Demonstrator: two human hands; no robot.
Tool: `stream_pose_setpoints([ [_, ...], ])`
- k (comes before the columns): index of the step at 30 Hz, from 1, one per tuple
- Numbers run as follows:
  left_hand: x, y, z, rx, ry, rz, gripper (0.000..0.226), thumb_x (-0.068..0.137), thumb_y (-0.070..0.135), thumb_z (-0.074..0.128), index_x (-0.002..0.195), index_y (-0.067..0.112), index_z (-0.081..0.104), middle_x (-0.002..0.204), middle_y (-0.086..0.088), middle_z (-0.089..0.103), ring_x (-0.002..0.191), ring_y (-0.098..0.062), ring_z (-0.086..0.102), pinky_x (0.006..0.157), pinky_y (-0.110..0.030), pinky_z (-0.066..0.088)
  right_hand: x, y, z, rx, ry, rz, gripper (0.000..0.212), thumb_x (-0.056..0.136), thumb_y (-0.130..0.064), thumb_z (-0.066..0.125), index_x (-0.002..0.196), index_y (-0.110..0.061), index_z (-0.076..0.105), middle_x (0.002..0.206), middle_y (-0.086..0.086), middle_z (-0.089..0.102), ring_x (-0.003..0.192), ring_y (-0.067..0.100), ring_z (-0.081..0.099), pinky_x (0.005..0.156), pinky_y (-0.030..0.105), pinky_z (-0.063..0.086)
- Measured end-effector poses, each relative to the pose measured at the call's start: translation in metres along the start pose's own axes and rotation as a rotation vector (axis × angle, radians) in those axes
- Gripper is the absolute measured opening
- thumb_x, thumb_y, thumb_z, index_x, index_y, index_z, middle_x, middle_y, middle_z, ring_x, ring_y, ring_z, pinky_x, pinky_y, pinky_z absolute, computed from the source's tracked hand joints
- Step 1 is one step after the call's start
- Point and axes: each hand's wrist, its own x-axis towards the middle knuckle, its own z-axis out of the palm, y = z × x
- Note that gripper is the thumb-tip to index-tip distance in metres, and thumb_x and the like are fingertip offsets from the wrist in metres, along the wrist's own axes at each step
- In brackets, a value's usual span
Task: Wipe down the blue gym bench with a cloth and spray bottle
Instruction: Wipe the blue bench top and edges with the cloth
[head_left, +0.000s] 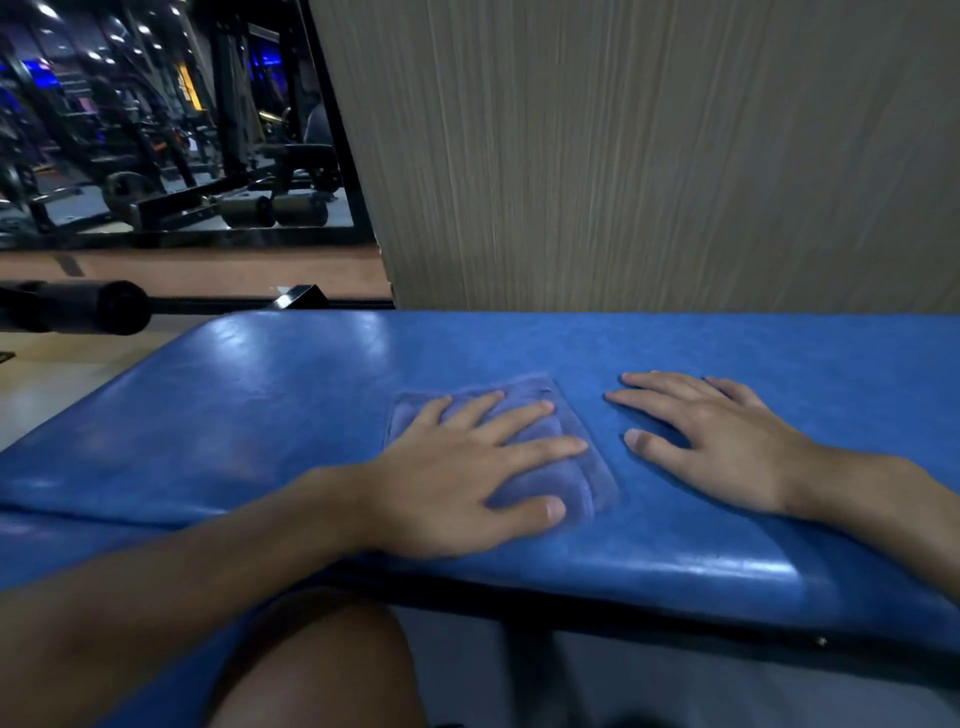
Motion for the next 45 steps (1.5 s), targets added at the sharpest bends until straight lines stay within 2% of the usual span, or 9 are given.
stream_pose_setpoints([
  [6, 0.018, -0.031, -0.004, -0.061, -0.01, -0.082, 0.077, 0.075, 0.085, 0.007, 0.146, 0.057, 0.001, 0.163, 0.022, -0.003, 0.152, -0.013, -0.002, 0.119, -0.056, 0.007, 0.025, -0.029, -0.008, 0.13, 0.211, -0.089, 0.052, 0.096, -0.047, 0.035, 0.145, -0.031, 0.039, 0.153, -0.01, 0.037, 0.142, 0.008, 0.028, 0.117, 0.045, 0.021],
  [12, 0.064, -0.121, -0.009, -0.16, 0.057, -0.256, 0.081, 0.068, 0.086, 0.011, 0.144, 0.06, 0.023, 0.161, 0.023, 0.015, 0.149, -0.006, 0.011, 0.117, -0.055, 0.015, 0.033, -0.053, 0.016, -0.021, -0.026, -0.058, 0.071, 0.09, -0.069, 0.007, 0.153, -0.037, 0.013, 0.162, -0.017, 0.001, 0.148, 0.003, -0.005, 0.12, 0.043, -0.001],
  [18, 0.09, -0.205, -0.009, -0.233, 0.081, -0.375, 0.069, 0.077, 0.088, 0.019, 0.138, 0.058, 0.035, 0.155, 0.023, 0.029, 0.147, -0.007, 0.021, 0.118, -0.051, 0.019, 0.03, -0.053, 0.016, -0.036, -0.017, -0.057, 0.086, 0.072, -0.073, -0.01, 0.151, -0.041, 0.005, 0.16, -0.022, -0.005, 0.145, -0.002, -0.013, 0.12, 0.04, -0.005],
  [23, 0.07, -0.153, -0.009, -0.149, 0.048, -0.41, 0.079, 0.072, 0.088, 0.01, 0.144, 0.059, 0.023, 0.162, 0.021, 0.015, 0.15, -0.015, 0.014, 0.115, -0.06, 0.017, 0.028, -0.057, 0.013, -0.033, -0.029, -0.047, 0.071, 0.086, -0.068, 0.006, 0.152, -0.04, 0.008, 0.161, -0.021, -0.003, 0.146, 0.0, -0.01, 0.12, 0.04, -0.004],
  [30, -0.023, -0.026, -0.001, 0.034, -0.054, -0.112, 0.075, 0.069, 0.082, 0.0, 0.14, 0.063, -0.015, 0.163, 0.019, -0.013, 0.151, -0.018, -0.009, 0.119, -0.054, 0.002, 0.034, -0.053, 0.013, 0.075, 0.046, -0.046, 0.048, 0.098, -0.05, 0.028, 0.146, -0.043, 0.03, 0.158, -0.021, 0.018, 0.145, -0.001, 0.009, 0.119, 0.038, 0.004],
  [36, -0.019, -0.042, -0.003, -0.001, -0.052, -0.124, 0.083, 0.07, 0.084, 0.003, 0.148, 0.056, -0.003, 0.163, 0.02, -0.011, 0.151, -0.015, -0.009, 0.119, -0.052, 0.003, 0.052, -0.073, 0.001, 0.131, 0.172, -0.1, 0.045, 0.1, -0.037, 0.036, 0.144, -0.034, 0.039, 0.155, -0.014, 0.031, 0.144, 0.004, 0.021, 0.119, 0.039, 0.012],
  [39, 0.005, -0.087, -0.004, -0.052, -0.018, -0.188, 0.083, 0.07, 0.086, 0.004, 0.148, 0.056, 0.005, 0.164, 0.02, -0.003, 0.151, -0.011, -0.001, 0.119, -0.054, 0.009, 0.061, -0.082, 0.007, 0.106, 0.08, -0.107, 0.05, 0.1, -0.047, 0.026, 0.149, -0.036, 0.029, 0.16, -0.014, 0.019, 0.147, 0.003, 0.009, 0.12, 0.04, 0.006],
  [42, 0.032, -0.154, -0.003, -0.128, 0.068, -0.259, 0.078, 0.071, 0.089, 0.01, 0.144, 0.059, 0.017, 0.162, 0.021, 0.011, 0.15, -0.006, 0.01, 0.117, -0.056, 0.018, 0.062, -0.083, 0.017, 0.028, -0.024, -0.119, 0.078, 0.083, -0.072, -0.006, 0.151, -0.039, 0.016, 0.162, -0.018, 0.001, 0.147, 0.001, -0.007, 0.12, 0.041, -0.004],
  [45, 0.049, -0.227, -0.003, -0.206, 0.069, -0.352, 0.074, 0.075, 0.092, 0.016, 0.14, 0.059, 0.03, 0.156, 0.024, 0.026, 0.147, 0.0, 0.016, 0.117, -0.055, 0.02, 0.06, -0.083, 0.017, 0.01, -0.035, -0.114, 0.089, 0.071, -0.071, -0.013, 0.152, -0.041, 0.008, 0.161, -0.021, -0.006, 0.145, -0.001, -0.014, 0.12, 0.04, -0.007],
])
